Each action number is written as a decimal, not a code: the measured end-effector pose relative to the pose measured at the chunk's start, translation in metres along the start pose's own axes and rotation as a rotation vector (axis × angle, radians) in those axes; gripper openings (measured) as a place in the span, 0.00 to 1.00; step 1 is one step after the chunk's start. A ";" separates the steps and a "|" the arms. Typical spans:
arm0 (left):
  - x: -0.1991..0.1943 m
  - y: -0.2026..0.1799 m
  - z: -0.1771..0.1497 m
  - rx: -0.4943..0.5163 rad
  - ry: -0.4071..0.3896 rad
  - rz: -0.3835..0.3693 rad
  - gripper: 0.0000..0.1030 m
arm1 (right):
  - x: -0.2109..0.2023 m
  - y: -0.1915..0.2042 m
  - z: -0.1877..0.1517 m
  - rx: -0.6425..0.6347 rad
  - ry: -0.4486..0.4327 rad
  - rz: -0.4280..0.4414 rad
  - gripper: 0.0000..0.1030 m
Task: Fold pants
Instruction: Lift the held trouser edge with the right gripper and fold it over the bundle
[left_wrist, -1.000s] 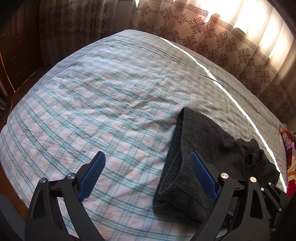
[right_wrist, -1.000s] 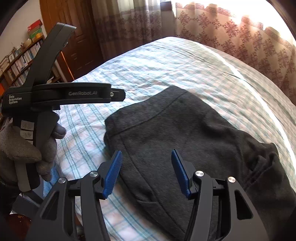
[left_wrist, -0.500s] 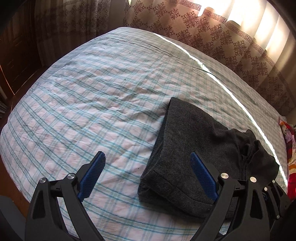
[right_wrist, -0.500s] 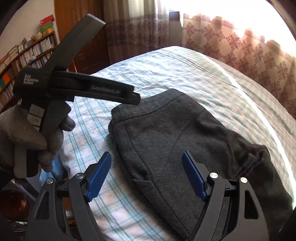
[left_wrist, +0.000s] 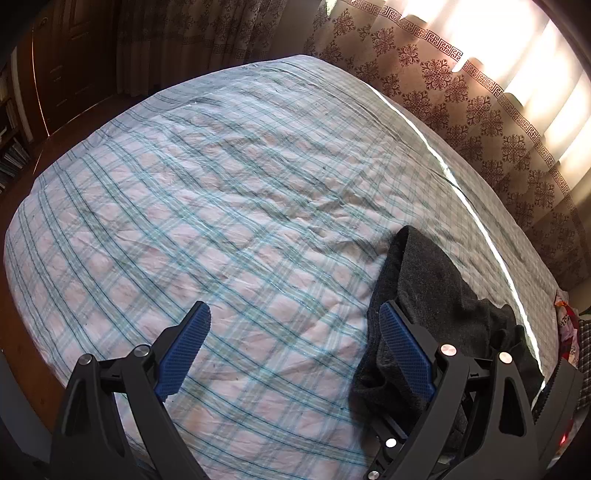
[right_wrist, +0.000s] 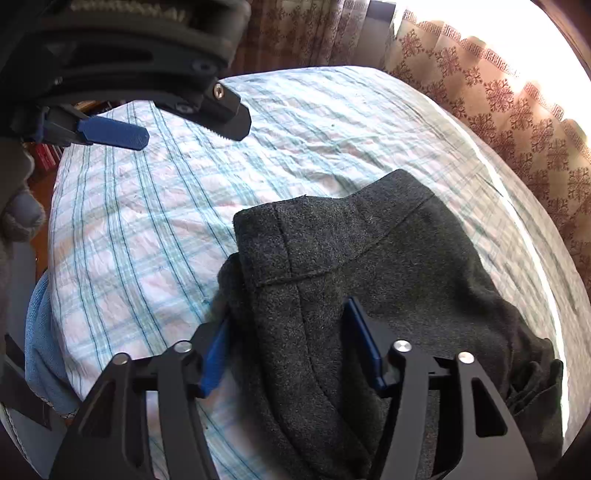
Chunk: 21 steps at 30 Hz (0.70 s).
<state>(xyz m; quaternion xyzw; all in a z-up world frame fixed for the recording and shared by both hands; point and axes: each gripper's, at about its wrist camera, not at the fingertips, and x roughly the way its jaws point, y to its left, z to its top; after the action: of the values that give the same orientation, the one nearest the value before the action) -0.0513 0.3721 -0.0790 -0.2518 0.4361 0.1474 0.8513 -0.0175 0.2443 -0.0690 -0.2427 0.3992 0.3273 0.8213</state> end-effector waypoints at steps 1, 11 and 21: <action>0.002 0.000 -0.001 -0.003 0.005 -0.004 0.91 | -0.007 -0.004 0.001 0.016 -0.015 0.007 0.40; 0.016 -0.049 -0.011 0.112 0.046 -0.045 0.91 | -0.092 -0.111 0.003 0.373 -0.145 0.045 0.21; 0.040 -0.170 -0.017 0.332 0.076 -0.151 0.91 | -0.184 -0.226 -0.077 0.716 -0.252 -0.050 0.19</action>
<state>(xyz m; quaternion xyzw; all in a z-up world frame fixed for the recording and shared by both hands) 0.0401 0.2227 -0.0694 -0.1451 0.4664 -0.0006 0.8726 0.0239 -0.0204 0.0686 0.0922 0.3781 0.1742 0.9045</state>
